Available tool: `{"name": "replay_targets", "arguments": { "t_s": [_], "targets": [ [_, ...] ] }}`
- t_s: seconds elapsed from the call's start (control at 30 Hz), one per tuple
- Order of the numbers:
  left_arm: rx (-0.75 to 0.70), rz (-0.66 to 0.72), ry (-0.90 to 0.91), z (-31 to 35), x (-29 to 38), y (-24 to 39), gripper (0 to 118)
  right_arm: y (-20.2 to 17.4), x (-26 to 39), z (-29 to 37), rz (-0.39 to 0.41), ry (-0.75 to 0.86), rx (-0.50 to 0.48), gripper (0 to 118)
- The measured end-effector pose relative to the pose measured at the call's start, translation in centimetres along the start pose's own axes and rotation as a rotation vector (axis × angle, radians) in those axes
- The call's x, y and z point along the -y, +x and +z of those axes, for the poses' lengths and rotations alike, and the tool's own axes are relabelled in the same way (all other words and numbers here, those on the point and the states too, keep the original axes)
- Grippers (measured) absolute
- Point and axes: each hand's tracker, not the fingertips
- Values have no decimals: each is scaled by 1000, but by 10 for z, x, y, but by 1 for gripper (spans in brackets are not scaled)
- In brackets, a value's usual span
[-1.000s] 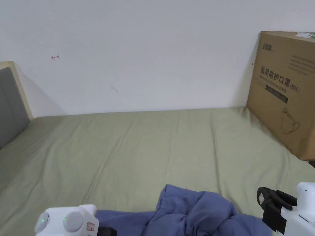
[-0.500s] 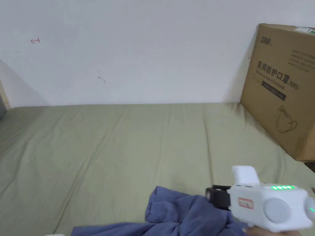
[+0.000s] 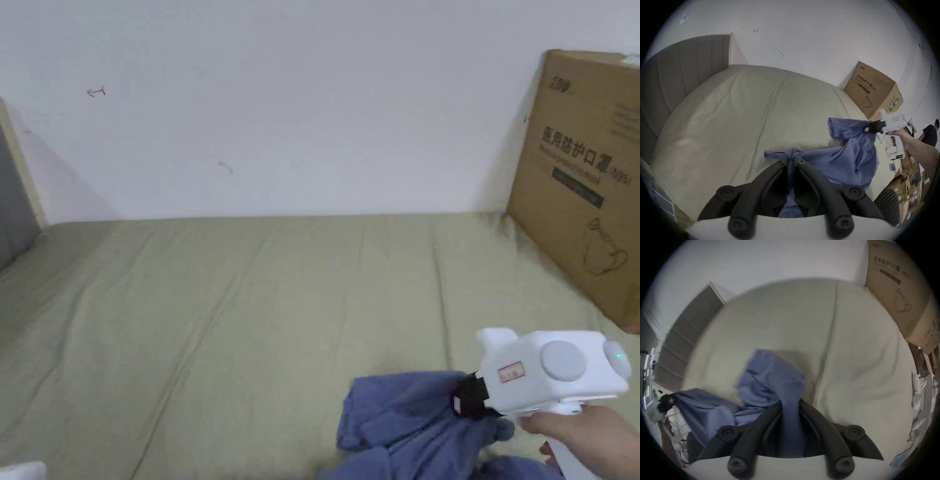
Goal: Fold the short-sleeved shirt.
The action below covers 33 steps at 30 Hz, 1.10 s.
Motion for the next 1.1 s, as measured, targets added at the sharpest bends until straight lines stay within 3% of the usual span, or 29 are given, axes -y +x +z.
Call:
{"name": "replay_targets", "arguments": {
  "t_s": [0.07, 0.17, 0.2, 0.27, 0.33, 0.47, 0.6, 0.8, 1.1],
  "targets": [
    [-13, -28, 45, 17, -21, -9, 6, 3, -4, 55, 37, 81, 48, 3],
    [-20, -61, 129, 50, -61, -11, 6, 10, -6, 142, 28, 211, 71, 3],
    [11, -74, 150, 65, -76, -8, 6, 12, -7, 171, -4, 260, 57, 3],
    [68, -141, 168, 92, -106, 9, 6, 2, -9, 224, -94, 351, -65, 3],
    [50, -256, 234, 119, -135, 30, 6, -10, -19, 267, -74, 400, -66, 3],
    [147, -160, 295, 144, -197, 42, 6, -27, -51, 323, -40, 471, 0, 3],
    [134, -164, 325, 133, -261, 46, 6, -36, -101, 348, -28, 529, 38, 3],
    [50, -192, 363, 77, -330, 70, 6, -40, -182, 326, -22, 579, 128, 3],
    [2, -155, 518, -20, -397, 78, 6, -33, -279, 270, 93, 737, 320, 3]
  ]
}}
